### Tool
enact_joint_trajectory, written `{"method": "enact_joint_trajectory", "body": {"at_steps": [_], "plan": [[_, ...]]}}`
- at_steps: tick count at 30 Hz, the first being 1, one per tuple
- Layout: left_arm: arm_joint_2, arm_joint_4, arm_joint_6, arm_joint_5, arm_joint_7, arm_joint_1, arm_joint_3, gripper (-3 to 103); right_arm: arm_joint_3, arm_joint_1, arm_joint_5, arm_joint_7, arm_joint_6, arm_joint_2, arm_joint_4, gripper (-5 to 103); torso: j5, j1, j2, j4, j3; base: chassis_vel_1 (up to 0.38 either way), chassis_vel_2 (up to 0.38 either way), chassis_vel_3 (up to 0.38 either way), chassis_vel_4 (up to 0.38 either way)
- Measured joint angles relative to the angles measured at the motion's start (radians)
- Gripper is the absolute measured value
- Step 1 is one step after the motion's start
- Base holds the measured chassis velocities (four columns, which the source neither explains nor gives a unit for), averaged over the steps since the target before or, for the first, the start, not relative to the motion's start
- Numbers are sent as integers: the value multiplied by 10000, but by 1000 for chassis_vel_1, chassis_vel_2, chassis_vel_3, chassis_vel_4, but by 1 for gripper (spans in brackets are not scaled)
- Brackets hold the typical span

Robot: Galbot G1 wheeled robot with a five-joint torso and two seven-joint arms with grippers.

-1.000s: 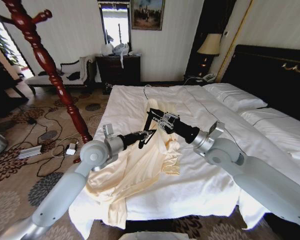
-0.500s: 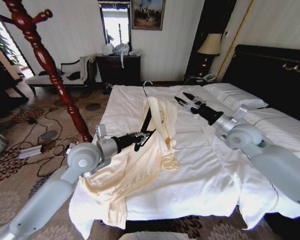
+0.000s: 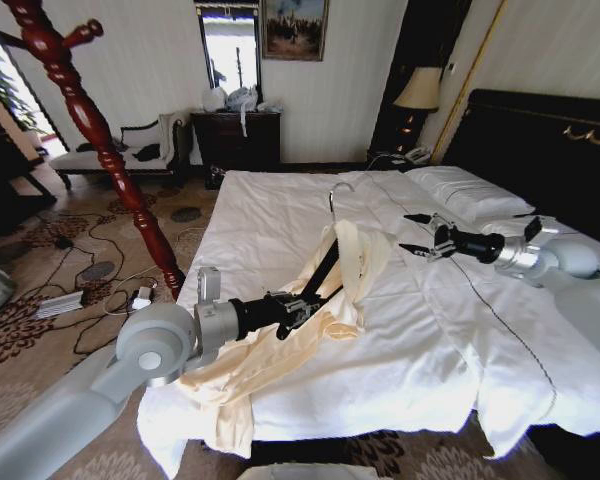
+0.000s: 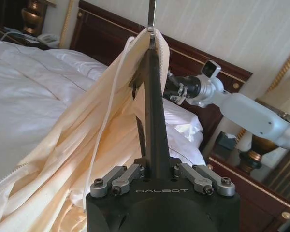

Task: Pick up the clothes from the bed and hang them on the clothes hanger.

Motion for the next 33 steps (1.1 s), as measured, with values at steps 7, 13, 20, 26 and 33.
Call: {"method": "enact_joint_trajectory", "body": {"at_steps": [7,13,20,26,33], "plan": [[94,-486,100,-175,36,-107,293,20,-196,341,-503,-2325,-298,175,-576,100,-1,-1,1,1,0,0,0,0,0],[119,-592,122,-155,34,-135,615,20,-410,587,-524,-2638,-482,364,-692,100,-2,0,0,2,0,0,0,0,0],[66,-537,123,-139,22,-395,950,20,-553,764,-410,-2587,-452,442,-659,89,-1,0,0,0,1,0,0,0,0],[25,-407,123,-134,6,-600,967,20,-561,715,-422,-2533,-279,361,-516,66,-1,0,0,-1,1,0,0,0,0],[-6,-380,122,-134,-3,-610,981,20,-518,630,-449,-2493,-58,267,-347,45,-2,0,1,0,1,0,0,0,0]]}}
